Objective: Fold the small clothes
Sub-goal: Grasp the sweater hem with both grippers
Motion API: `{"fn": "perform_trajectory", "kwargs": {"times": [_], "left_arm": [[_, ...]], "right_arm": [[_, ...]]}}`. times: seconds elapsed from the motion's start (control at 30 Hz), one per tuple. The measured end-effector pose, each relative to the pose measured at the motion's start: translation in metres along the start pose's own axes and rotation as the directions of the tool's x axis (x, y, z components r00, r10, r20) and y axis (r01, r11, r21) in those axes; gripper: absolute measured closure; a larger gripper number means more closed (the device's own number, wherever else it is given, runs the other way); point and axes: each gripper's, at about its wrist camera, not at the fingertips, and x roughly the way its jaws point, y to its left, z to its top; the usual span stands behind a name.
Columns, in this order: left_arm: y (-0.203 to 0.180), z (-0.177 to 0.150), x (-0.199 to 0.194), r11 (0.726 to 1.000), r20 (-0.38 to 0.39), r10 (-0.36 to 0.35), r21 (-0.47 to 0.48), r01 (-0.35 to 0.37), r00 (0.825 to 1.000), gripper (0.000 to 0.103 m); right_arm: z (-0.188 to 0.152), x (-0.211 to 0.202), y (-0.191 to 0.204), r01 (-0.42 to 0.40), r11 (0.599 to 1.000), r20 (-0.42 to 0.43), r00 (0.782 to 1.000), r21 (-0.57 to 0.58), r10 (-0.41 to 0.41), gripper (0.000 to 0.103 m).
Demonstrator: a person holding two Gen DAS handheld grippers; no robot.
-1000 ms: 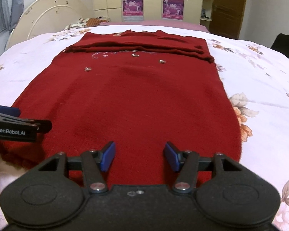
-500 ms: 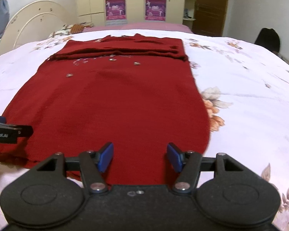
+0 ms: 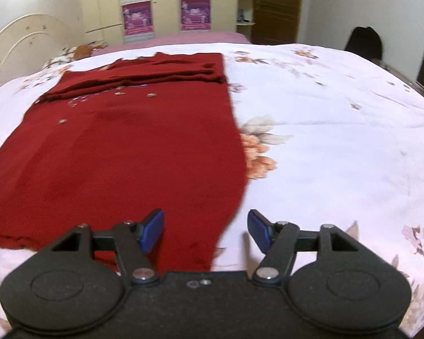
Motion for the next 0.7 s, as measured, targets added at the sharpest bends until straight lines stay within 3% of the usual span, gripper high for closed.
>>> {"fn": "perform_trajectory", "kwargs": {"times": [0.13, 0.23, 0.3, 0.33, 0.37, 0.43, 0.5, 0.53, 0.6, 0.7], "left_arm": [[0.012, 0.0, -0.004, 0.998, 0.0, 0.002, -0.064, -0.002, 1.0, 0.013], [0.016, 0.002, -0.001, 0.996, -0.017, -0.017, -0.086, 0.015, 1.0, 0.013], [0.016, 0.003, 0.002, 0.994, -0.019, -0.036, -0.105, 0.033, 0.999, 0.015], [0.015, 0.003, 0.003, 0.992, -0.019, -0.053, -0.115, 0.051, 0.998, 0.022], [0.014, 0.004, 0.005, 0.99, -0.028, -0.073, -0.123, 0.069, 0.997, 0.047], [0.013, 0.005, 0.009, 0.986, -0.037, -0.093, -0.139, 0.087, 0.995, 0.052], [0.011, 0.006, 0.011, 0.985, -0.035, -0.103, -0.142, 0.098, 0.994, 0.052], [0.011, 0.007, 0.012, 0.983, -0.034, -0.115, -0.146, 0.109, 0.993, 0.055], [0.011, 0.01, 0.015, 0.975, -0.047, -0.161, -0.161, 0.151, 0.986, 0.096], [0.004, 0.019, 0.018, 0.977, -0.031, -0.179, -0.127, 0.174, 0.983, 0.096]], "right_arm": [[-0.002, 0.011, -0.012, -0.027, 0.998, -0.053, 0.998, 0.053, 0.029, 0.034], [-0.003, 0.015, -0.013, -0.057, 0.996, -0.071, 0.996, 0.065, 0.062, 0.041], [-0.001, 0.016, -0.012, -0.087, 0.994, -0.083, 0.992, 0.072, 0.093, 0.051], [-0.001, 0.015, -0.011, -0.1, 0.992, -0.088, 0.99, 0.082, 0.107, 0.054], [-0.001, 0.015, -0.012, -0.116, 0.989, -0.095, 0.988, 0.088, 0.125, 0.063], [-0.001, 0.014, -0.011, -0.133, 0.987, -0.106, 0.984, 0.093, 0.142, 0.074], [0.001, 0.015, -0.012, -0.186, 0.974, -0.133, 0.97, 0.127, 0.202, 0.097], [0.002, 0.016, -0.012, -0.195, 0.971, -0.142, 0.966, 0.138, 0.214, 0.097], [0.004, 0.016, -0.014, -0.211, 0.966, -0.15, 0.961, 0.15, 0.233, 0.097], [0.012, 0.016, -0.023, -0.279, 0.931, -0.128, 0.94, 0.236, 0.315, 0.098]]}}
